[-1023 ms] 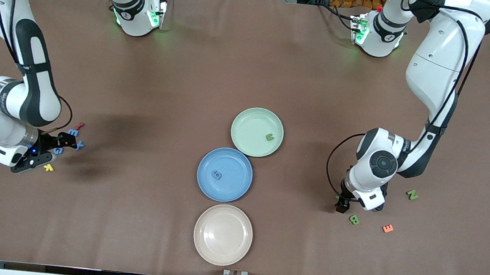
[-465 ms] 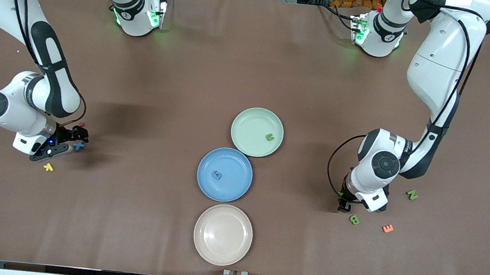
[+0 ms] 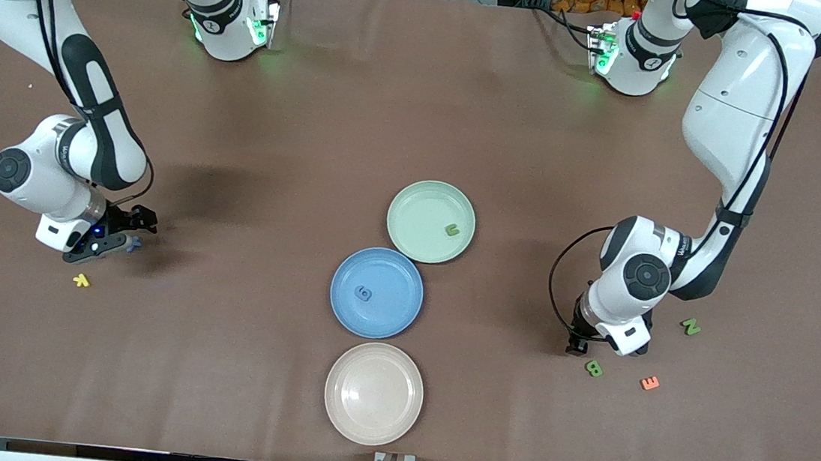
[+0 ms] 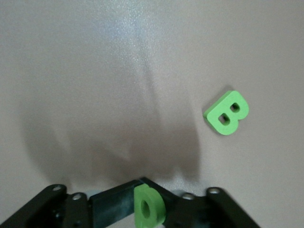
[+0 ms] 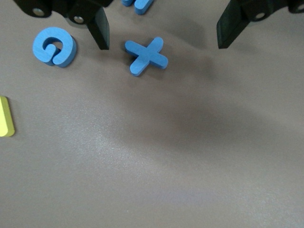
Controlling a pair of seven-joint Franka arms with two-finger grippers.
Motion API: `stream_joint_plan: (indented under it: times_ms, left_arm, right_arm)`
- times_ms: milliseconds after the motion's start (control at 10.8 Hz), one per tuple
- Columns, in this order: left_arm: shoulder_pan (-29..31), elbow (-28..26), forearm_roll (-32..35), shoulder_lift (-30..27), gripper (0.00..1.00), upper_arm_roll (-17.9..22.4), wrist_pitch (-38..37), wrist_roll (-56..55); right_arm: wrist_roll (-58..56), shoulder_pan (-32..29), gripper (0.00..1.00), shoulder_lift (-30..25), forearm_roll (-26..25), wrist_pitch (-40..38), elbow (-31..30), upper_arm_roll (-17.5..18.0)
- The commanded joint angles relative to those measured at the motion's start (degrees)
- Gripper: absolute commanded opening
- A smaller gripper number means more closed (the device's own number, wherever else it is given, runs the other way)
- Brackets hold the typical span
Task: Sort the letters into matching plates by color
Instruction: 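Drop the green q onto the green plate while the right gripper grasps blue X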
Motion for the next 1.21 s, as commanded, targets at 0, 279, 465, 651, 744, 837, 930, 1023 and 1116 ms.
stream_joint_plan:
  times_ms: [0,279,465,651,744,837,930,1023,1116]
  left_arm:
    - [-0.7,0.0,-0.9,-2.6,0.00,-0.2,-4.2,-0.7]
    - [-3.4,0.0,-1.2,-4.9,0.00,-0.3,-7.5,-1.9]
    - [-6.6,0.0,-1.6,-6.5,0.00,-0.4,-9.9,-2.4]
    - [-12.1,0.1,-1.3,-7.2,0.00,-1.0,-13.4,-2.5]
    - [-16.0,0.8,-0.9,-7.1,0.00,-1.0,-15.4,-2.5]
    - [-20.0,1.3,-1.1,-7.1,0.00,-1.0,-17.5,-2.6]
    - [-24.0,1.4,-1.5,-7.1,0.00,-1.0,-19.3,-3.4]
    - [-27.5,2.0,-1.3,-7.0,0.00,-0.9,-20.0,-5.8]
    - [-30.7,2.2,-1.3,-6.7,0.00,-0.9,-20.0,-7.4]
  right_arm:
    - [-1.7,-0.9,1.00,-2.7,-0.9,1.8,-3.1,0.7]
    - [-2.3,-1.8,1.00,-2.1,-0.9,2.8,-3.0,0.7]
    - [-2.3,-1.8,0.96,-1.8,-0.9,3.9,-3.0,0.7]
    - [-2.4,-1.8,0.87,-1.4,-0.9,4.6,-3.0,0.8]
    - [-2.4,-1.7,0.82,-1.3,-0.9,4.7,-3.0,0.8]
    - [-2.4,-1.8,0.77,-1.2,-0.9,4.7,-3.0,0.9]
    - [-2.4,-1.8,0.74,-1.1,-0.9,4.8,-3.0,1.0]
    - [-2.4,-1.8,0.70,-0.9,-0.9,5.2,-3.0,1.0]
    - [-2.4,-1.8,0.66,-0.8,-0.9,5.1,-3.0,1.0]
